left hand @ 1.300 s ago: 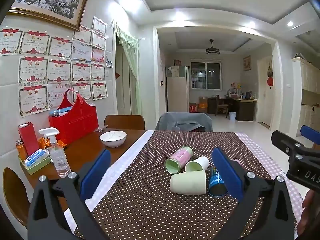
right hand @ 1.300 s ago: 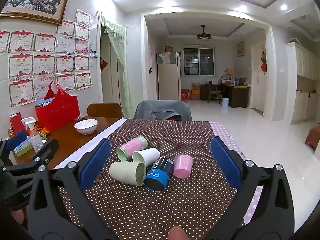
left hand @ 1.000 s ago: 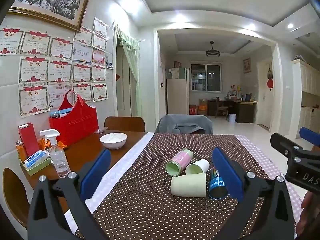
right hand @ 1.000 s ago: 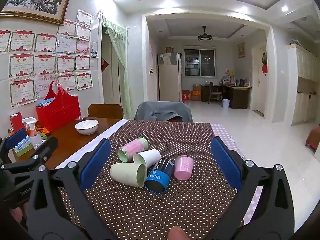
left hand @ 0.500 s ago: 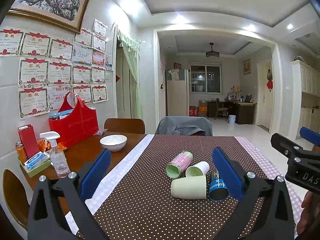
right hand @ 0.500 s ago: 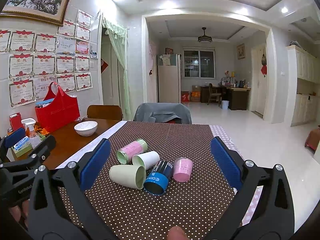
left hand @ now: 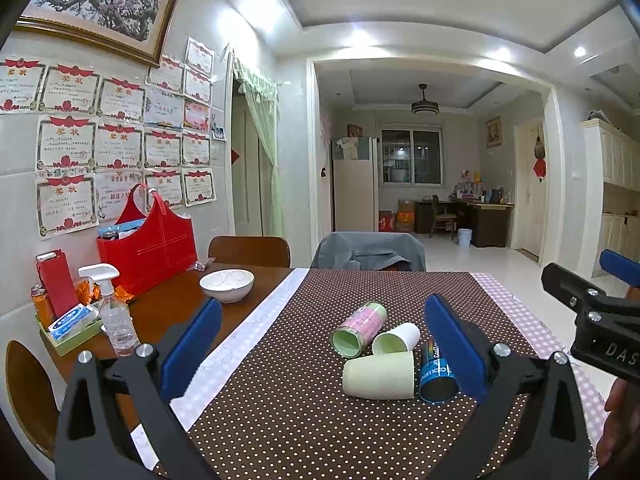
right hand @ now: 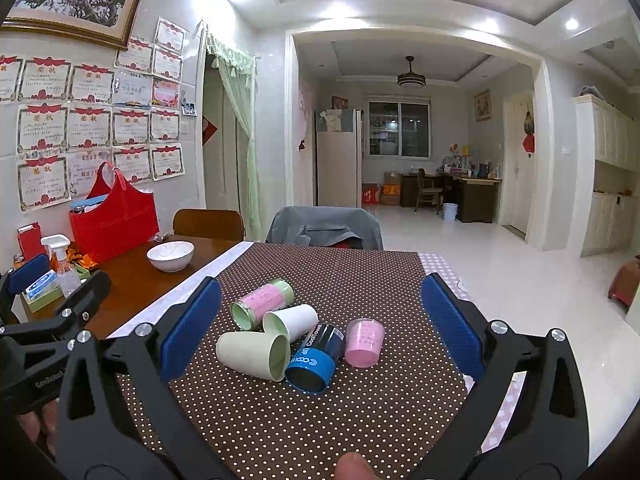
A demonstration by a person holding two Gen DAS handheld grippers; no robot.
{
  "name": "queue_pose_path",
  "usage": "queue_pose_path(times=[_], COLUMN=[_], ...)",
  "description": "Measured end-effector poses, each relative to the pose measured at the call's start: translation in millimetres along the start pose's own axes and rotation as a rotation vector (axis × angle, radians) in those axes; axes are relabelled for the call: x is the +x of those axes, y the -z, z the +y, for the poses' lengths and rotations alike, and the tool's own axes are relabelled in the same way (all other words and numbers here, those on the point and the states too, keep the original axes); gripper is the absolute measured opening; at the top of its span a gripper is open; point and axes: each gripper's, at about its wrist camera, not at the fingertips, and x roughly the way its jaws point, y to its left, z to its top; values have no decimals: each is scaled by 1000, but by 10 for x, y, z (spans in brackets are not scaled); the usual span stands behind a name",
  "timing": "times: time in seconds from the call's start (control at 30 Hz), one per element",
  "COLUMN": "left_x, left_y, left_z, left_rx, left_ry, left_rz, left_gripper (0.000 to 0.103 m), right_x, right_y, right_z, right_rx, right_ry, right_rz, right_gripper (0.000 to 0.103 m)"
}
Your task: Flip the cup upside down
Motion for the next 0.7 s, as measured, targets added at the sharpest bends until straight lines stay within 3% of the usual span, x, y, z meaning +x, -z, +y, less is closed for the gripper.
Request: queue_pose_path(times=[0.4,0.7], left_x=[302,1035], left_y=[27,138], left_z=[-51,-182], left_rx=[31,81], left_ry=[12,54], left_rz=[55,196], left_gripper=[99,99], right_x=[210,742], right_y=[1,96], right_z=[-76,-471], right_rx=[-15,10], right_ry=[-4,26], right_rz=[25,142], right_gripper=[98,98])
